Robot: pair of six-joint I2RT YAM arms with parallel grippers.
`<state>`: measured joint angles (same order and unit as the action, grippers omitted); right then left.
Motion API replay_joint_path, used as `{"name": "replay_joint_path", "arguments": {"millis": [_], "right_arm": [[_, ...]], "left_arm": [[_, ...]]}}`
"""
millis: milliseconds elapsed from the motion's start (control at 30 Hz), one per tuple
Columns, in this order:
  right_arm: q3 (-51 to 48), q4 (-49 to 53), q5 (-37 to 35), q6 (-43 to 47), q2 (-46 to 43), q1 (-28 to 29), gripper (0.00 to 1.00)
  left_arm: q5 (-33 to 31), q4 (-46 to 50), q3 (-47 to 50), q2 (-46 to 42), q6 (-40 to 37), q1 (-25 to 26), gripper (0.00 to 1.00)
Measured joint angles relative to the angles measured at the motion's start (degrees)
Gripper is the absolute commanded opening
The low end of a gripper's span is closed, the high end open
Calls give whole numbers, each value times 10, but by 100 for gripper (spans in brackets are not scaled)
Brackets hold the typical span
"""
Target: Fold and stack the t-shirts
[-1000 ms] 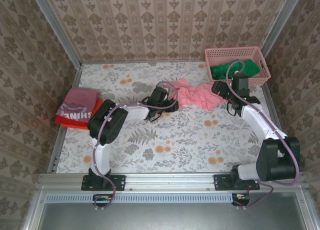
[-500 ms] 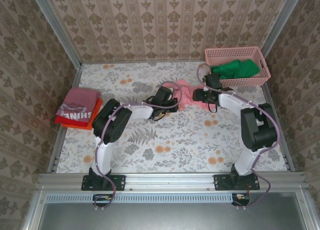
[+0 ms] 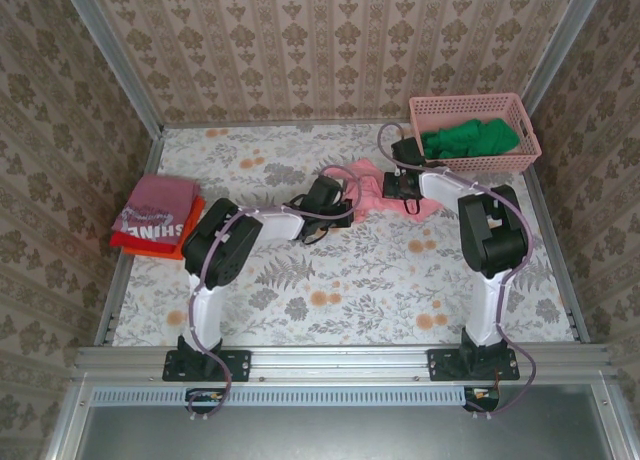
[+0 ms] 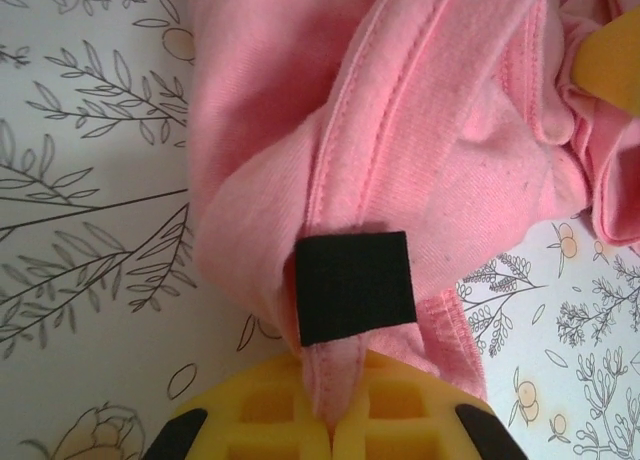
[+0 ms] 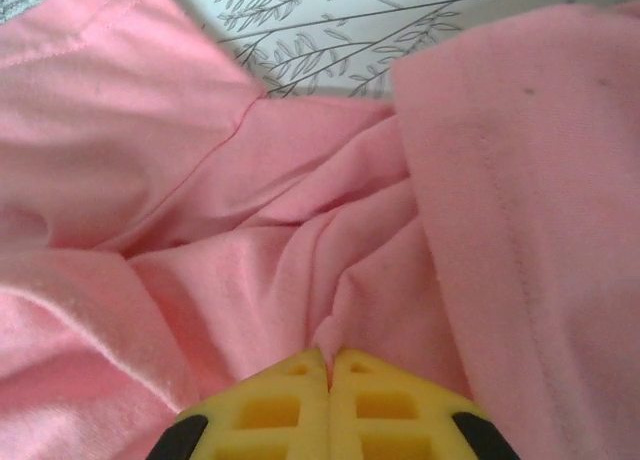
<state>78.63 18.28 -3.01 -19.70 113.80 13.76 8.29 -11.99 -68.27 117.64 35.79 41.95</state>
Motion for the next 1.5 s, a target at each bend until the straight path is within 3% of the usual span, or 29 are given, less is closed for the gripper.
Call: {"name": "replay_joint_path", "arguments": {"millis": [133, 333, 633, 800, 1000, 1267, 1500], "right_arm": [[-18, 2, -7, 1, -59, -5, 0], [-32, -1, -17, 1, -228, -34, 0], [-39, -33, -12, 1, -468, -107, 0], [-62, -71, -6, 12, -561, -114, 0], [-106, -93, 9, 15, -594, -115, 0], [-151, -92, 39, 2, -581, -115, 0], [-217, -108, 89, 2, -671, -115, 0]], "left_arm": [[-5, -1, 18, -19, -3, -9, 0], [-30, 21, 40, -96, -41, -35, 0], [-87, 88, 41, -314, -135, -101, 0], [-123, 110, 65, -430, -171, -122, 0], [-138, 135, 116, -521, -186, -141, 0], [-146, 167, 184, -575, -199, -181, 0], [-171, 190, 227, -728, -244, -181, 0]]}}
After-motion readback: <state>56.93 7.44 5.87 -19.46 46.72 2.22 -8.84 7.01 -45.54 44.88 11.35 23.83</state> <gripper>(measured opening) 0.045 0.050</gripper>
